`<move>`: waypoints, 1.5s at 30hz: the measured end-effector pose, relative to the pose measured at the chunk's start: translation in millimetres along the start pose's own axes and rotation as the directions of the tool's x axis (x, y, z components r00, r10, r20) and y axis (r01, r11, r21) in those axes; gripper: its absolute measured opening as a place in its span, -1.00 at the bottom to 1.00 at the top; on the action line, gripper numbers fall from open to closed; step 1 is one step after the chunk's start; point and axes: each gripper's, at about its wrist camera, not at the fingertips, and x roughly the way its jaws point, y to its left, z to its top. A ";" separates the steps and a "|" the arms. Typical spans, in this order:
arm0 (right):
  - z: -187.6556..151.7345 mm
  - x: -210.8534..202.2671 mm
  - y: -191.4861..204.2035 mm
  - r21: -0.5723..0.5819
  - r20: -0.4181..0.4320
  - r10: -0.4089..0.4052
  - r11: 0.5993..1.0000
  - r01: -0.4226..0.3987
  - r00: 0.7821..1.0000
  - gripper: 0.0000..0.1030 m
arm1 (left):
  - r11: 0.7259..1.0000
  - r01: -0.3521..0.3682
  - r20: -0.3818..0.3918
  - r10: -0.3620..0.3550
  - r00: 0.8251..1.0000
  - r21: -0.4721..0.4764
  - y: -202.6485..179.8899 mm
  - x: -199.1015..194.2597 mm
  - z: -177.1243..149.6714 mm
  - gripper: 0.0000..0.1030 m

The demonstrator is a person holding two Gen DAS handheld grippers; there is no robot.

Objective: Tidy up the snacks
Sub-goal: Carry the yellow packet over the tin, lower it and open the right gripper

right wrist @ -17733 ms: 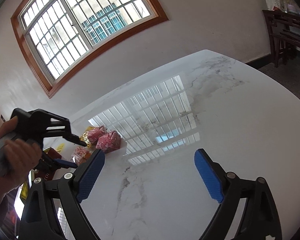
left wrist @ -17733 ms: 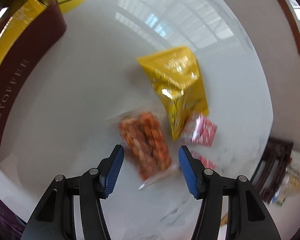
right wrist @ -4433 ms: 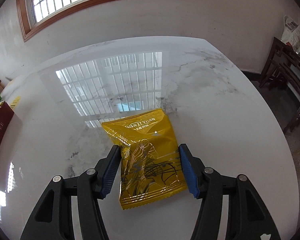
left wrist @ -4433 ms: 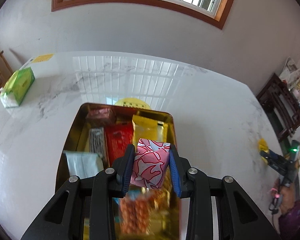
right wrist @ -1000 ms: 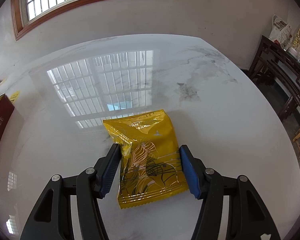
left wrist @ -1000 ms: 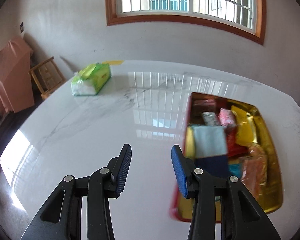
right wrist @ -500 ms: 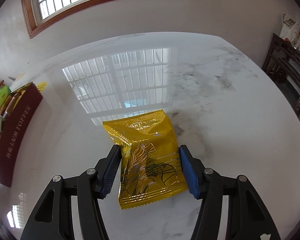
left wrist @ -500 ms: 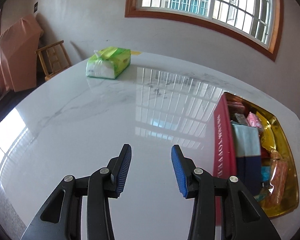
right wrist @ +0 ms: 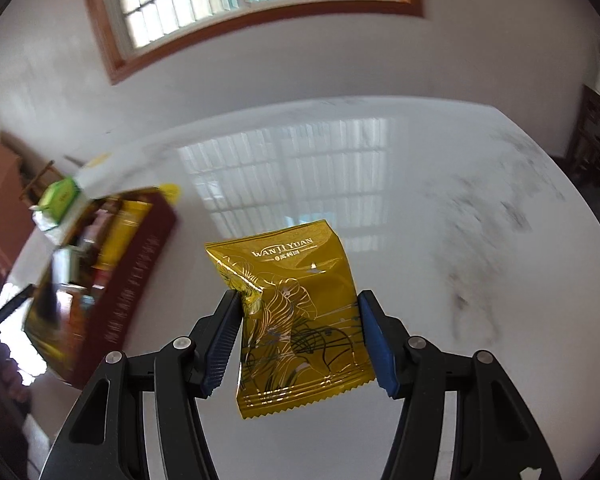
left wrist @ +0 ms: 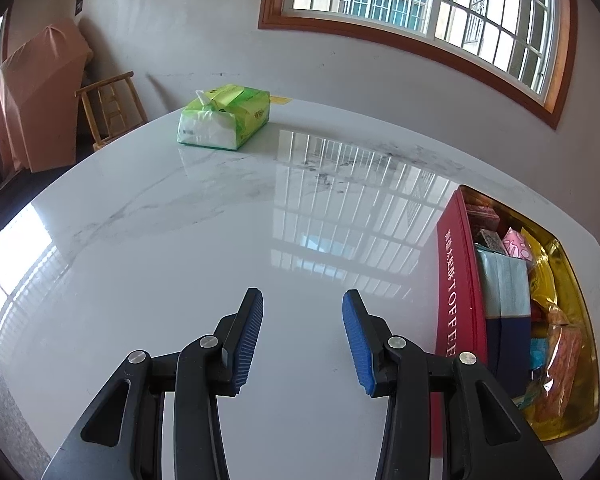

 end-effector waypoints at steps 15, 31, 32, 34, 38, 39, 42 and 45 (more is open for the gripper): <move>19.4 15.5 156.3 -0.190 -0.054 0.245 0.949 -0.251 0.968 0.08 | 1.000 -0.023 -0.004 0.023 1.000 0.013 -3.4 0.1 -0.2 -0.16; 17.3 67.1 205.7 -0.211 -0.108 0.241 0.943 -0.259 0.965 0.09 | 0.999 -0.035 -0.017 0.035 0.999 0.009 -3.8 2.9 -1.6 -0.16; 16.4 69.8 207.2 -0.210 -0.112 0.241 0.943 -0.260 0.964 0.09 | 0.999 -0.032 -0.018 0.032 0.999 0.010 -3.9 2.9 -1.8 -0.16; 13.9 71.8 210.0 -0.221 -0.112 0.236 0.941 -0.256 0.965 0.09 | 0.999 -0.040 -0.022 0.040 0.999 0.007 -3.6 3.4 -2.4 -0.14; 11.3 72.0 215.2 -0.245 -0.104 0.229 0.937 -0.248 0.968 0.10 | 0.999 -0.051 -0.015 0.051 0.999 0.002 -2.7 2.5 -2.7 -0.06; 10.5 72.9 216.8 -0.253 -0.103 0.224 0.936 -0.243 0.969 0.10 | 0.998 -0.056 -0.015 0.056 0.998 0.002 -2.9 2.5 -3.3 -0.05; 7.4 74.9 218.5 -0.257 -0.108 0.221 0.935 -0.242 0.969 0.13 | 0.997 -0.073 -0.020 0.073 0.997 0.007 -4.2 3.3 -3.8 -0.05; 5.7 69.5 215.1 -0.252 -0.081 0.222 0.939 -0.235 0.972 0.14 | 0.996 -0.086 -0.022 0.086 0.996 0.006 -3.6 3.8 -4.0 -0.05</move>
